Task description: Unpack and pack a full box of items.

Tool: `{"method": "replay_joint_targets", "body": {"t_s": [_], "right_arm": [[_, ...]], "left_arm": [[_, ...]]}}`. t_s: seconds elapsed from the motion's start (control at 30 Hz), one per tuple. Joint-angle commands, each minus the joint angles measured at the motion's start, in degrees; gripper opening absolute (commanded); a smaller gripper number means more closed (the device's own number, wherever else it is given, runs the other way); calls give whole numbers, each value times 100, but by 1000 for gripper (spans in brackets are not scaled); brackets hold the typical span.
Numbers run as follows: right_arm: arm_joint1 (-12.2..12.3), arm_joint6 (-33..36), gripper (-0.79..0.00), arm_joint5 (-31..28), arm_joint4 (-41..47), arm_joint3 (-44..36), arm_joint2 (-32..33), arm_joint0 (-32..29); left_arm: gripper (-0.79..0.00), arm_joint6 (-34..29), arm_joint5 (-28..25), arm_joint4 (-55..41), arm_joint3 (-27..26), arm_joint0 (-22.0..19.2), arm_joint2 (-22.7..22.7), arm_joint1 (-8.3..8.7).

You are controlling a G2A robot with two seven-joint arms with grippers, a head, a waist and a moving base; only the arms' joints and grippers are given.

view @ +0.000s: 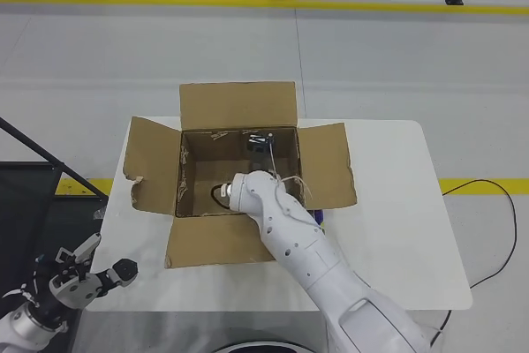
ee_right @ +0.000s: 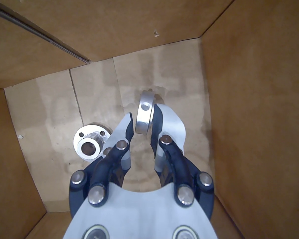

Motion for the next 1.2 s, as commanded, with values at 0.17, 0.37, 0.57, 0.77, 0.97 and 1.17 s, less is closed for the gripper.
{"method": "replay_joint_targets", "body": {"t_s": [0.17, 0.37, 0.57, 0.77, 0.97, 1.17], "right_arm": [[-73, -177, -785, -8, 80, 186, 60, 84], [-91, -282, -785, -12, 47, -140, 140, 29], [12, -25, -785, -450, -94, -1152, 320, -306], [211, 639, -785, -1079, -606, -2775, 518, -1026], [416, 1155, -785, -1982, -1082, -4553, 742, -1940], [549, 1438, -785, -2383, -1812, -5881, 763, -2731]], "left_arm": [[0, -26, -39, -36, 7, 40, -38, -10], [0, -31, -35, -39, -22, 29, -27, -14], [0, -45, -11, -12, -19, -16, 24, -13], [0, -75, 22, 13, -5, -87, 84, -8], [0, -106, 84, 68, 1, -176, 151, 4], [0, -158, 156, 142, -8, -304, 275, 21]]}}
